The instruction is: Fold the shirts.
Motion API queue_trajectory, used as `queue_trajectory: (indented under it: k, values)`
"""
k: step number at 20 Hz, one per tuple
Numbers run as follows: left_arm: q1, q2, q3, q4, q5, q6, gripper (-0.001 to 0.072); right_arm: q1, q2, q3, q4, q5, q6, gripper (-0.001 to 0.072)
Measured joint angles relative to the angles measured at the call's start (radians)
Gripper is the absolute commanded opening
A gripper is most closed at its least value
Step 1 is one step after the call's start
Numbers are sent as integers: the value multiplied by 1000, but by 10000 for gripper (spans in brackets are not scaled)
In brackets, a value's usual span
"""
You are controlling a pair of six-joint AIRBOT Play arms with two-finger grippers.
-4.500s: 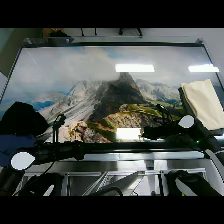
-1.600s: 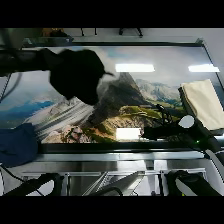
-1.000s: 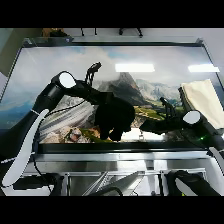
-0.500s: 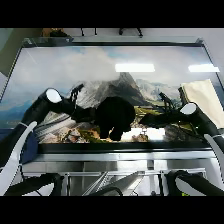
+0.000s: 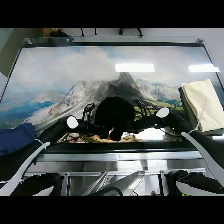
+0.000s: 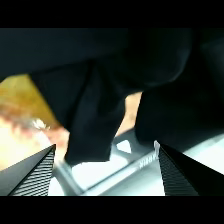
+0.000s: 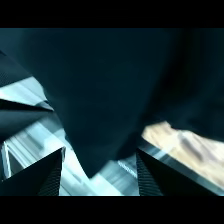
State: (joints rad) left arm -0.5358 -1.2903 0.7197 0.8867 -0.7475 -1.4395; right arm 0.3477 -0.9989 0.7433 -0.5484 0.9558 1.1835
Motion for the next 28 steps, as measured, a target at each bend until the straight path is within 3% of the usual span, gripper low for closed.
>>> queue_trajectory:
  k: [1, 2, 3, 4, 5, 6, 9, 10, 17, 22, 28]
  values:
    - [-16, 0, -4, 0, 31, 0, 693, 12, -9, 0, 9, -14, -3, 495]
    - [-26, 1, -7, 0, 58, 0, 581, 21, -18, 0, 16, -26, -3, 494]
    - [-34, 1, -10, 0, 80, 0, 416, 28, -29, 0, 23, -36, -5, 490]
    - [-39, 1, -11, 0, 103, -1, 239, 32, -38, 0, 27, -42, -6, 393]
    - [-43, 1, -13, 1, 120, -4, 142, 35, -46, 0, 34, -43, -7, 181]
    - [-46, 1, -13, 1, 133, -5, 125, 38, -51, 0, 42, -45, -9, 65]
    - [-51, -2, -14, 1, 155, -9, 107, 39, -57, 0, 53, -24, -18, 22]
    - [-52, -7, -14, 3, 156, -11, 8, 39, -56, 0, 55, -7, -26, 22]
    - [-41, 11, -15, 3, 103, -10, 11, 1, 26, 16, 40, 95, -52, 22]
    - [71, 261, 29, 8, 66, 1, 11, -164, 153, 150, 38, 245, -51, 21]
    - [299, 595, 283, 12, -37, 7, 10, -396, 243, 491, 142, 438, -47, 22]
